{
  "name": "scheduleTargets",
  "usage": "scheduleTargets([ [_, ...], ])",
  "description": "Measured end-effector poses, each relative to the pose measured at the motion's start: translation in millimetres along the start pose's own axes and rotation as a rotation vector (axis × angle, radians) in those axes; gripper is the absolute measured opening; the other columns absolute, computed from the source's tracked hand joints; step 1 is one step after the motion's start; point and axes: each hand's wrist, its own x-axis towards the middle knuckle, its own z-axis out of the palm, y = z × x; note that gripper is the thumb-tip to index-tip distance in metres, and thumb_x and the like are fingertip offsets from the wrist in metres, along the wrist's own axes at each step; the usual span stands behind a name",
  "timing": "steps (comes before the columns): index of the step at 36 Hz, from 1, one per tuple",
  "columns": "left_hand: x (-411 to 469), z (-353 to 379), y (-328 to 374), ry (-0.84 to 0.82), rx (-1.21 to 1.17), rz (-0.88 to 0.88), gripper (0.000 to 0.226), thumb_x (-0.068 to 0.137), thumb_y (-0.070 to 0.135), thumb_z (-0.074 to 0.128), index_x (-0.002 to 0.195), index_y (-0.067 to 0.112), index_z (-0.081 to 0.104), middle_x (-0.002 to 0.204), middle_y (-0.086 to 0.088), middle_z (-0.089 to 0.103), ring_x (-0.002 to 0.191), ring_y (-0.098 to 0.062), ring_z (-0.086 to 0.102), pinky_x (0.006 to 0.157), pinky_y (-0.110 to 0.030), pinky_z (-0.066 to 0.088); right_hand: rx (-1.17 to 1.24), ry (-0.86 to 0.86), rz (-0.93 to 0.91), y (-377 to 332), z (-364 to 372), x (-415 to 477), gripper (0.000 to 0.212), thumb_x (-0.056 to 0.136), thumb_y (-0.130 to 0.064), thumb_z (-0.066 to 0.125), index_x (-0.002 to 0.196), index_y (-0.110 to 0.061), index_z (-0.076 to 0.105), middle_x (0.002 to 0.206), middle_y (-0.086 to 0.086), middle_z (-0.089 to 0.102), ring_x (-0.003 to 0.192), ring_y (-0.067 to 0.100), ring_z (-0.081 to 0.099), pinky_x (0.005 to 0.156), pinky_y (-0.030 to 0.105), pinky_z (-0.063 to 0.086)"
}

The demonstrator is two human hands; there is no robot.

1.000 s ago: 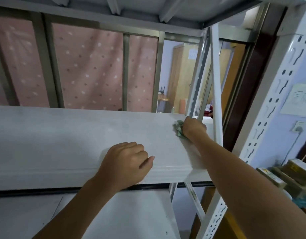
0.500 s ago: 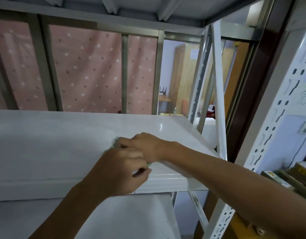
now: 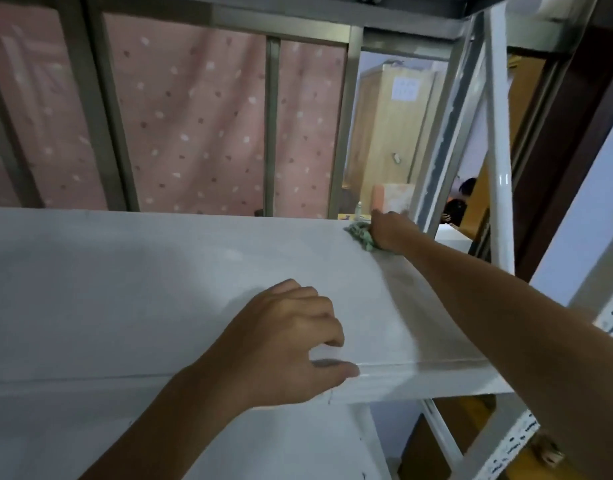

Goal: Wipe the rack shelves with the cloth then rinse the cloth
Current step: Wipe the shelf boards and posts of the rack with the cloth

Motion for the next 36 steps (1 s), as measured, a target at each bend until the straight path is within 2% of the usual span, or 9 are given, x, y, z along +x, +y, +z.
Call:
scheduleTargets([
  [4, -0.4, 1.6, -0.7, 0.002, -0.019, -0.046, 0.031, 0.082, 0.054, 0.077, 0.074, 0.024, 0.079, 0.073, 0.012, 0.071, 0.066, -0.009, 0.058, 0.071, -0.026, 0.048, -0.010, 0.005, 0.018, -18.3, 6.5, 31.0, 0.042, 0.103, -0.017, 0.033, 0.143, -0.004, 0.038, 0.136, 0.022, 0.054, 0.120, 0.040, 0.056, 0.095, 0.047, 0.045],
  [7, -1.3, 2.7, -0.4, 0.005, -0.034, -0.062, 0.028, 0.084, 0.049, 0.077, 0.071, 0.024, 0.078, 0.070, 0.011, 0.069, 0.063, -0.009, 0.056, 0.065, -0.027, 0.051, 0.020, 0.000, -0.067, -42.3, 8.3, 49.5, 0.045, 0.104, -0.029, 0.029, 0.144, -0.012, 0.040, 0.142, 0.021, 0.050, 0.121, 0.040, 0.055, 0.095, 0.044, 0.043],
  [11, -5.1, 3.2, 1.3, 0.001, 0.027, -0.051, 0.038, 0.090, 0.045, 0.072, 0.060, 0.022, 0.068, 0.063, 0.007, 0.062, 0.059, -0.012, 0.050, 0.059, -0.030, 0.045, 0.066, 0.042, -0.373, -96.8, 3.2, 47.3, 0.031, 0.103, -0.032, 0.031, 0.123, -0.015, 0.047, 0.111, 0.023, 0.063, 0.097, 0.037, 0.061, 0.080, 0.041, 0.047],
  [16, -10.8, 2.3, 4.9, 0.092, 0.117, -0.014, 0.048, 0.089, 0.037, 0.075, 0.051, 0.020, 0.052, 0.054, 0.004, 0.049, 0.053, -0.014, 0.038, 0.054, -0.027, 0.037, 0.145, 0.120, -0.768, -142.5, -7.3, -4.0, 0.032, 0.106, -0.034, 0.032, 0.129, -0.020, 0.049, 0.090, 0.015, 0.065, 0.069, 0.025, 0.051, 0.067, 0.035, 0.042],
  [18, -14.1, 1.6, 6.0, 0.127, 0.162, -0.003, 0.048, 0.088, 0.035, 0.076, 0.050, 0.019, 0.051, 0.052, 0.003, 0.046, 0.052, -0.015, 0.035, 0.051, -0.027, 0.035, 0.165, 0.135, -0.905, -145.7, -13.0, -32.7, 0.031, 0.106, -0.032, 0.034, 0.130, -0.020, 0.049, 0.086, 0.011, 0.067, 0.064, 0.024, 0.053, 0.067, 0.036, 0.047],
  [22, -30.2, -8.8, 6.0, 0.184, 0.248, 0.031, 0.047, 0.091, 0.030, 0.073, 0.050, 0.016, 0.052, 0.052, 0.001, 0.046, 0.052, -0.017, 0.035, 0.053, -0.027, 0.027, 0.220, 0.167, -1.083, -137.2, -24.1, -86.1, 0.030, 0.105, -0.028, 0.040, 0.130, -0.019, 0.052, 0.074, 0.008, 0.066, 0.054, 0.015, 0.046, 0.060, 0.029, 0.040],
  [28, -63.0, -35.7, -1.0, 0.236, 0.396, 0.094, 0.045, 0.090, 0.025, 0.073, 0.052, 0.016, 0.050, 0.056, -0.001, 0.046, 0.057, -0.021, 0.039, 0.057, -0.030, 0.030, 0.277, 0.240, -1.200, -121.5, -37.3, -155.9, 0.023, 0.103, -0.027, 0.047, 0.121, -0.017, 0.057, 0.064, 0.004, 0.062, 0.053, 0.023, 0.054, 0.052, 0.029, 0.037],
  [31, -83.1, -47.1, -4.7, 0.270, 0.440, 0.094, 0.045, 0.090, 0.023, 0.074, 0.053, 0.013, 0.051, 0.057, -0.003, 0.046, 0.052, -0.024, 0.039, 0.053, -0.033, 0.031, 0.300, 0.240, -1.221, -120.7, -46.0, -185.7, 0.011, 0.101, -0.024, 0.050, 0.110, -0.019, 0.051, 0.063, 0.003, 0.060, 0.053, 0.025, 0.051, 0.050, 0.030, 0.037],
  [36, -112.6, -63.9, -10.5, 0.301, 0.462, 0.065, 0.036, 0.091, 0.019, 0.071, 0.056, 0.011, 0.063, 0.061, -0.005, 0.060, 0.051, -0.029, 0.053, 0.049, -0.038, 0.044, 0.321, 0.263, -1.323, -123.9, -59.7, -235.1, 0.008, 0.097, -0.017, 0.057, 0.098, -0.010, 0.061, 0.068, 0.003, 0.058, 0.053, 0.023, 0.044, 0.048, 0.028, 0.029],
])
